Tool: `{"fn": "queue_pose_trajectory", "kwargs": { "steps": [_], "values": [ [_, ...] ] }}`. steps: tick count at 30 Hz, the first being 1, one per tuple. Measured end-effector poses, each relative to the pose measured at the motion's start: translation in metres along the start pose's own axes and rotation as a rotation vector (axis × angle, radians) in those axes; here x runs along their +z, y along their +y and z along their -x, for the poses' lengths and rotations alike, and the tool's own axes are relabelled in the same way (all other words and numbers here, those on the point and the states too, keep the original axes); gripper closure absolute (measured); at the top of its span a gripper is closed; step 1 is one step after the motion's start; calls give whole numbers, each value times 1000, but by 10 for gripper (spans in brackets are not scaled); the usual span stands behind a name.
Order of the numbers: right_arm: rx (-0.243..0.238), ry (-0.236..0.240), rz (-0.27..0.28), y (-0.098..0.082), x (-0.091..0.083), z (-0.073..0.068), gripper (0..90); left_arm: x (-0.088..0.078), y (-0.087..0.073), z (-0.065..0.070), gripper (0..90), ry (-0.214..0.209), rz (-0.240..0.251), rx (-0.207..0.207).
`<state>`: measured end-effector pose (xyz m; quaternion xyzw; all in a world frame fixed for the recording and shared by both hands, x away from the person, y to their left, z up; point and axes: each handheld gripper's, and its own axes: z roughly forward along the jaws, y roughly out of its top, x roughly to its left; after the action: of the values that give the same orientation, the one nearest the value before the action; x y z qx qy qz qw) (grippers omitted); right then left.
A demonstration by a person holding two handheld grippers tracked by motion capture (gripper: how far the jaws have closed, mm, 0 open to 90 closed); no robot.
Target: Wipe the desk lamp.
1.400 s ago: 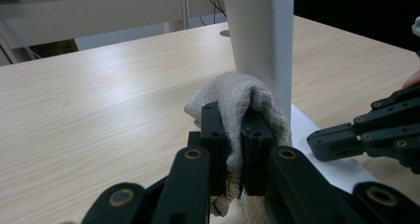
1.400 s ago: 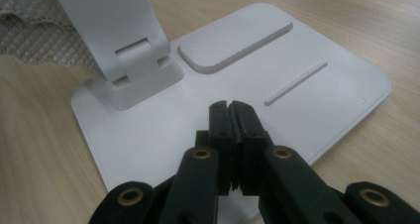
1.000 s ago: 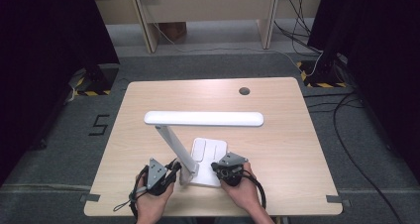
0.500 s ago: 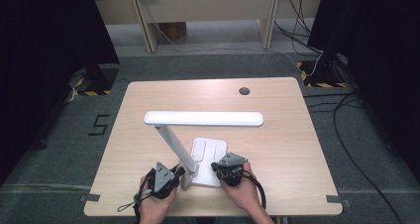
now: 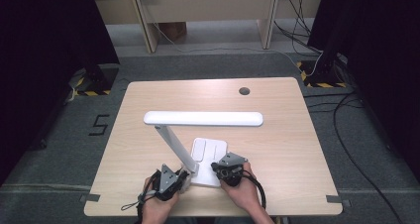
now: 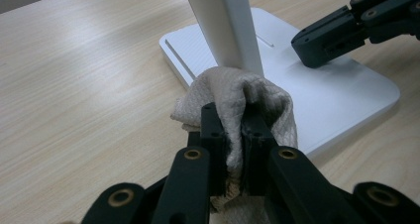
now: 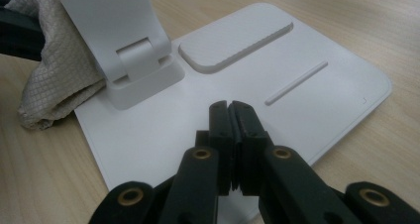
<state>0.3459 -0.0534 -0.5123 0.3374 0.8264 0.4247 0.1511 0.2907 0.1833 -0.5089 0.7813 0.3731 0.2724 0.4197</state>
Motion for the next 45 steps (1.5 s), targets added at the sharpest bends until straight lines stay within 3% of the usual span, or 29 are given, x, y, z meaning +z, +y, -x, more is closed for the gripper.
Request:
{"fn": "queue_pose_trajectory", "kwargs": {
  "steps": [2, 7, 14, 16, 25, 29, 31, 35, 41, 45],
  "values": [
    [2, 0, 0, 0, 0, 0, 883, 0, -1, 1, 829, -3, -5, 19],
    [3, -3, 0, 0, 0, 0, 863, -6, -2, 1, 829, -30, -10, 13],
    [7, -3, -36, 3, -6, -3, 703, -22, 3, 4, 829, -45, -8, -1],
    [15, 15, -22, 6, -11, -7, 671, -27, 5, 3, 829, -42, -4, 1],
    [20, 195, 30, 17, -33, -41, 500, -38, 13, 8, 829, -41, 12, -4],
    [-62, 209, 10, 24, -34, -60, 448, -39, 18, 10, 829, -40, 31, -1],
    [-99, 192, 4, 25, -32, -65, 447, -40, 20, 10, 829, -38, 37, 0],
    [-105, 193, -3, 24, -28, -69, 461, -42, 23, 12, 829, -45, 50, -3],
    [-81, 126, -3, 23, -28, -61, 743, -45, 26, 14, 829, -52, 72, -2],
    [-54, 77, 50, 29, -35, -52, 832, -46, 27, 17, 829, -58, 89, -6]
  ]
}}
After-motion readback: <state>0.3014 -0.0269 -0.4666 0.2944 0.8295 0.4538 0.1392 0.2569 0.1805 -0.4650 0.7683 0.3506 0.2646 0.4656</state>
